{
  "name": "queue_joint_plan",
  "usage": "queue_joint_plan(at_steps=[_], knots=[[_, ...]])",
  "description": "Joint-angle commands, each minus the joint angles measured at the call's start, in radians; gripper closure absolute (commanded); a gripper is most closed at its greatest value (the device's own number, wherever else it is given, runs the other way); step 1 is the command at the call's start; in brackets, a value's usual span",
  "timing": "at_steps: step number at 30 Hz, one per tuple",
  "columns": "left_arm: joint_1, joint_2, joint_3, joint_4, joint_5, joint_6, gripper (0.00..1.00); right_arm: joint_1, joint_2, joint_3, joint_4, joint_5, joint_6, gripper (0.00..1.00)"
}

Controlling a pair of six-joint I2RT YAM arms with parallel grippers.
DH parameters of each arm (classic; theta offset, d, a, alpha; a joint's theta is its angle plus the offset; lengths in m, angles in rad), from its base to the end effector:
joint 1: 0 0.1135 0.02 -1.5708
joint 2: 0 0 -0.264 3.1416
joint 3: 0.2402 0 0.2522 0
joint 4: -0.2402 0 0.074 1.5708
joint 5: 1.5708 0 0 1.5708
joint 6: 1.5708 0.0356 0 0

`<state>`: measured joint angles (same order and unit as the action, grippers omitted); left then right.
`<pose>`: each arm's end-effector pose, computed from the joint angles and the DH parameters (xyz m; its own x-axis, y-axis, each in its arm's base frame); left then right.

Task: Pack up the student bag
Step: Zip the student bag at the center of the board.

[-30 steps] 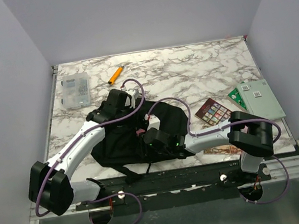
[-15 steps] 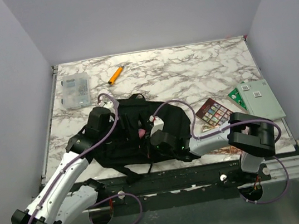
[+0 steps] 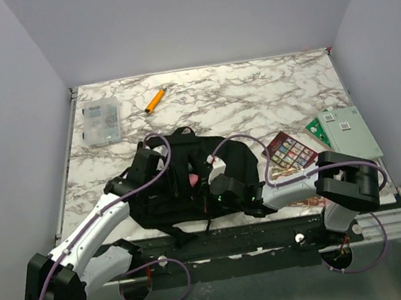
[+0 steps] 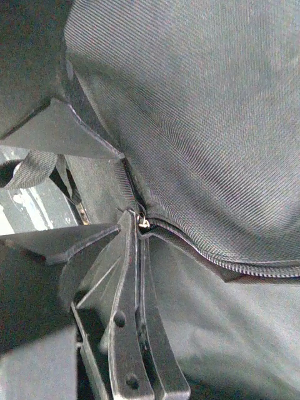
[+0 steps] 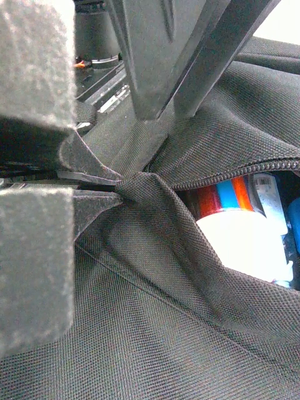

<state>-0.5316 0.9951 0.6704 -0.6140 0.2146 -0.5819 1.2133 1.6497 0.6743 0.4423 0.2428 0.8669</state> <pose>0.1615 -0.1038 0.2259 -0.9128 -0.0862 -0.3992 0.1222 0.8751 -0.4683 0.1205 0.2980 0.1524 -0.7530 0.0987 -0.6505 -0.4060 0.7083 0.5775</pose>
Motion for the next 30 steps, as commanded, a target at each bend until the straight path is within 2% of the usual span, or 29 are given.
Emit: queue_joint_plan(at_steps=[1, 13, 19, 20, 24, 29, 30], knots=[[-0.057, 0.076, 0.003, 0.045, 0.029, 0.057, 0.54, -0.010, -0.029, -0.046, 0.037, -0.046, 0.015, 0.99], [-0.224, 0.230, 0.041, 0.069, -0.146, 0.070, 0.52, -0.026, -0.073, -0.097, 0.055, -0.059, 0.020, 0.99], [-0.266, 0.299, 0.069, 0.066, -0.232, 0.081, 0.55, -0.025, -0.064, -0.096, 0.059, -0.077, 0.017, 0.99], [-0.269, 0.310, 0.074, 0.064, -0.236, 0.083, 0.57, -0.026, -0.063, -0.097, 0.061, -0.078, 0.018, 0.99], [-0.282, 0.339, 0.099, 0.062, -0.239, 0.076, 0.78, -0.025, -0.052, -0.089, 0.060, -0.086, 0.008, 0.99], [-0.296, 0.317, 0.111, 0.057, -0.279, 0.058, 1.00, -0.026, -0.033, -0.066, 0.044, -0.100, -0.022, 1.00], [-0.298, 0.299, 0.111, 0.054, -0.292, 0.052, 1.00, -0.026, -0.030, -0.061, 0.036, -0.101, -0.029, 0.99]])
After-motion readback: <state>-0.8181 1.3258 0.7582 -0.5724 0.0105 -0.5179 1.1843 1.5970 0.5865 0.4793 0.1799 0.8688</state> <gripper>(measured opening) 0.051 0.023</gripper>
